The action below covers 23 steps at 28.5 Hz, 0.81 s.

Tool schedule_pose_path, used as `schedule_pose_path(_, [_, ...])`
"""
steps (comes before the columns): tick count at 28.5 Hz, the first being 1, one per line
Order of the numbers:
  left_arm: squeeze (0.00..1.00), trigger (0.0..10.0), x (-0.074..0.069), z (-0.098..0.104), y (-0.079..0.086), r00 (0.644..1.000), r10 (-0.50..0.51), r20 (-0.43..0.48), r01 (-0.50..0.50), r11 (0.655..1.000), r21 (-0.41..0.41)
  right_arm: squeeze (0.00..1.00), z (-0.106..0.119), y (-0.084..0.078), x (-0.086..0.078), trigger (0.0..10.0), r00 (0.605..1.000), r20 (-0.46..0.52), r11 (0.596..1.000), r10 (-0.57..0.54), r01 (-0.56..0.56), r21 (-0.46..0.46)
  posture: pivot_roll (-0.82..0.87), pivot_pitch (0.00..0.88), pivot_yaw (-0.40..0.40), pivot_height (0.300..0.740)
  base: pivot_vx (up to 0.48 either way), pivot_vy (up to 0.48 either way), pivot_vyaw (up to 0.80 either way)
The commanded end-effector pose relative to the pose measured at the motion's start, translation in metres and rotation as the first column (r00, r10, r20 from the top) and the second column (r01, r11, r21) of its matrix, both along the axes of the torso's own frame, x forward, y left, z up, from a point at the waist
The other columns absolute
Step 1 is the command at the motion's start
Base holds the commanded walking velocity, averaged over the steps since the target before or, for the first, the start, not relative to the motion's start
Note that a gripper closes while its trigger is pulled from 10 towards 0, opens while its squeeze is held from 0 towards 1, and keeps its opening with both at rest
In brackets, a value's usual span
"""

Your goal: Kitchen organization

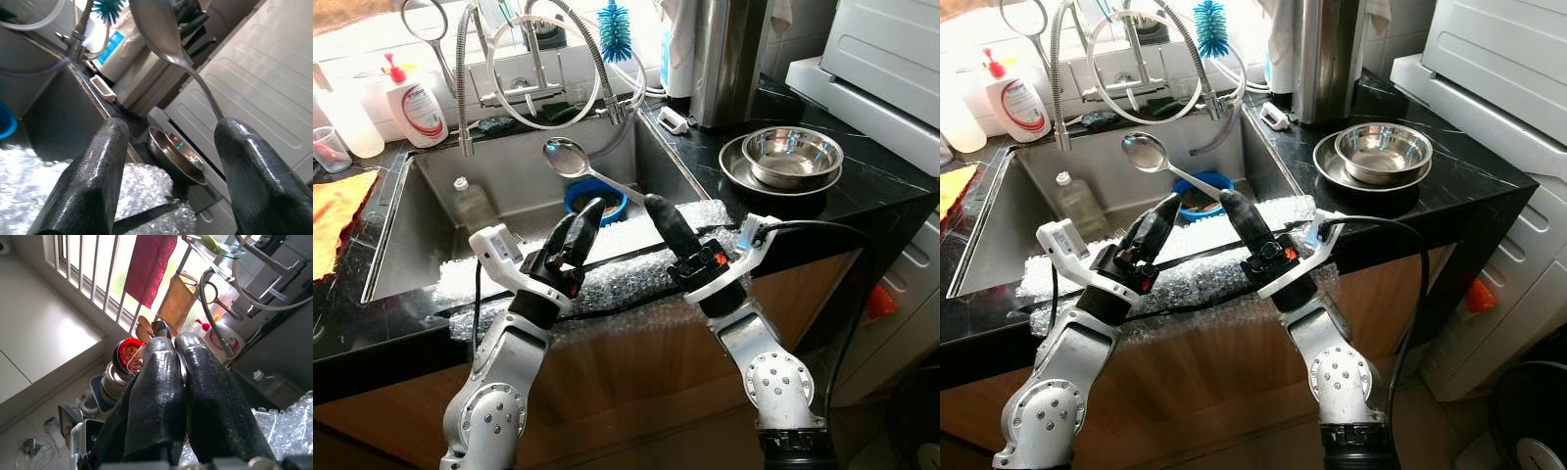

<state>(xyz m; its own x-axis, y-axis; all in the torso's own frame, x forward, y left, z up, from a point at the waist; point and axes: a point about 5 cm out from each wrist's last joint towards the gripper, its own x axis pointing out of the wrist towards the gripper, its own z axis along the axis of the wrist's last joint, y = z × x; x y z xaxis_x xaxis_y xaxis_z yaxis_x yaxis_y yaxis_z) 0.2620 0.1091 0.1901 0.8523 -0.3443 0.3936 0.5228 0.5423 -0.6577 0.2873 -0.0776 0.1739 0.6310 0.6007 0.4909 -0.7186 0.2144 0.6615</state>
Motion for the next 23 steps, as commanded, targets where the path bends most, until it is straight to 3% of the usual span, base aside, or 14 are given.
schedule_pose_path(1, [0.0, 10.0, -0.004, 0.006, -0.007, 1.0, -0.02, 0.023, 0.022, 0.998, -0.053, 0.0, 0.005, 0.01, -0.003, 10.0, 0.998, 0.03, 0.999, 0.046, -0.046, -0.021, -0.15, 0.0, 0.095, 0.74, 0.0, 0.0, 0.0])
schedule_pose_path(17, [0.0, 10.0, -0.002, 0.012, -0.005, 0.999, 0.0, 0.047, 0.005, 0.995, -0.1, 0.0, -0.005, 0.018, -0.01, 10.0, 0.996, 0.011, 0.993, 0.091, -0.09, -0.071, -0.14, 0.0, 0.092, 0.74, 0.0, 0.0, 0.0])
schedule_pose_path(18, [0.0, 9.6, -0.001, 0.013, -0.005, 0.999, 0.002, 0.049, 0.004, 0.995, -0.105, 0.0, -0.004, 0.018, -0.011, 10.0, 0.995, 0.014, 0.993, 0.096, -0.095, -0.072, -0.14, 0.0, 0.092, 0.74, 0.0, 0.0, 0.0])
schedule_pose_path(19, [0.0, 8.0, -0.001, 0.013, -0.005, 0.999, -0.002, 0.051, 0.008, 0.995, -0.104, 0.0, -0.004, 0.018, -0.011, 10.0, 0.995, 0.015, 0.993, 0.099, -0.098, -0.073, -0.15, 0.0, 0.092, 0.74, 0.0, 0.0, 0.0])
schedule_pose_path(20, [0.0, 4.9, 0.0, 0.012, -0.005, 0.999, -0.006, 0.05, 0.011, 0.995, -0.103, 0.0, -0.005, 0.018, -0.011, 10.0, 0.995, 0.015, 0.992, 0.099, -0.098, -0.075, -0.15, 0.0, 0.092, 0.74, 0.0, 0.0, 0.0])
schedule_pose_path(22, [0.0, 3.8, 0.001, 0.012, -0.006, 0.999, -0.012, 0.048, 0.017, 0.994, -0.104, 0.0, -0.005, 0.019, -0.011, 10.0, 0.995, 0.014, 0.992, 0.1, -0.099, -0.079, -0.15, 0.0, 0.093, 0.74, 0.0, 0.0, 0.0])
schedule_pose_path(23, [0.0, 0.0, 0.001, 0.012, -0.007, 0.999, -0.015, 0.048, 0.02, 0.994, -0.106, 0.0, -0.006, 0.018, -0.012, 10.0, 0.995, 0.015, 0.992, 0.101, -0.1, -0.08, -0.15, 0.0, 0.093, 0.74, 0.0, 0.0, 0.0])
